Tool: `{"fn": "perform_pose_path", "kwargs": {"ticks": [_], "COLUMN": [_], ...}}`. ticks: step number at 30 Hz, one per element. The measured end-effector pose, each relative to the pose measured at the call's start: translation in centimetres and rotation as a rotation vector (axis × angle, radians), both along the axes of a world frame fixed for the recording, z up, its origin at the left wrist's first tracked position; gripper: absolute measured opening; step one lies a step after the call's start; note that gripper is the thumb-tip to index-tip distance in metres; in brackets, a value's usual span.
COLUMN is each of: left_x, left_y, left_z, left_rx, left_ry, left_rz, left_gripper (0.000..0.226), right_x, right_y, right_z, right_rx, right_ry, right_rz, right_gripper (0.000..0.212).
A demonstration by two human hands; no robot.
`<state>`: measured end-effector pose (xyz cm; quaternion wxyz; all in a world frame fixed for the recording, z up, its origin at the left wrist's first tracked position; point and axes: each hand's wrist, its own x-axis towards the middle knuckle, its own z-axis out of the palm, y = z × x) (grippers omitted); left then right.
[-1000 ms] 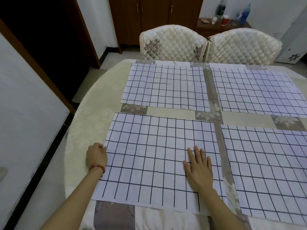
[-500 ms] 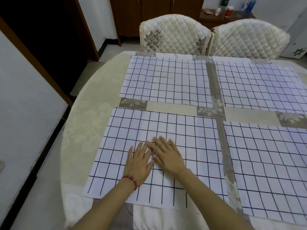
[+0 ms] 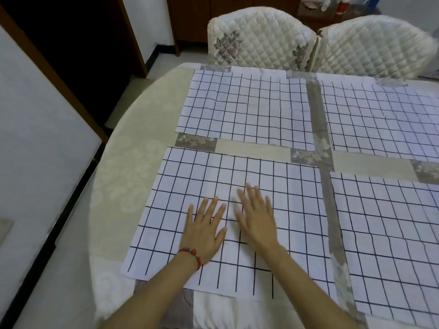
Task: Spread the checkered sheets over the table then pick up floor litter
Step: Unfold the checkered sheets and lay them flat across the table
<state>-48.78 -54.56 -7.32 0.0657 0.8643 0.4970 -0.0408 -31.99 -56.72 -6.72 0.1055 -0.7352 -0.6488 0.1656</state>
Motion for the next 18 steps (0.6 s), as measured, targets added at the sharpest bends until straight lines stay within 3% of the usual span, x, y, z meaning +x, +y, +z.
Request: {"fn": "perform_pose_path", "kwargs": {"ticks": [2,7,10,18], "left_x": [0.1,-0.3,-0.4,-0.6], "left_y": [0.0,0.0,0.0,0.1], "left_z": [0.1,-1.2,-1.4,-0.7], "left_rx": [-0.018,-0.039,-0.032,-0.084], "left_ry": [-0.012,-0.056,-0.051,-0.096], "left_rz": [0.008,0.047,0.072,0.038], "left_gripper": [0.057,0.063,0.065,0.09], "right_x": [-1.4,3.2,4.7,5.3], "right_y": [-2.5,-5.9,-7.8,-8.1], "right_z": [-1.0,-1.4,-0.9,0.7], "right_rx": [-0.035,-0.046,-0.069,-0.108], "right_ry": [-0.036,-0.076,-0.043,0.033], "right_rz": [0.068,-0.327,-0.458,-0.453], "right_gripper": [0.055,0.055,0.058,0.055]}}
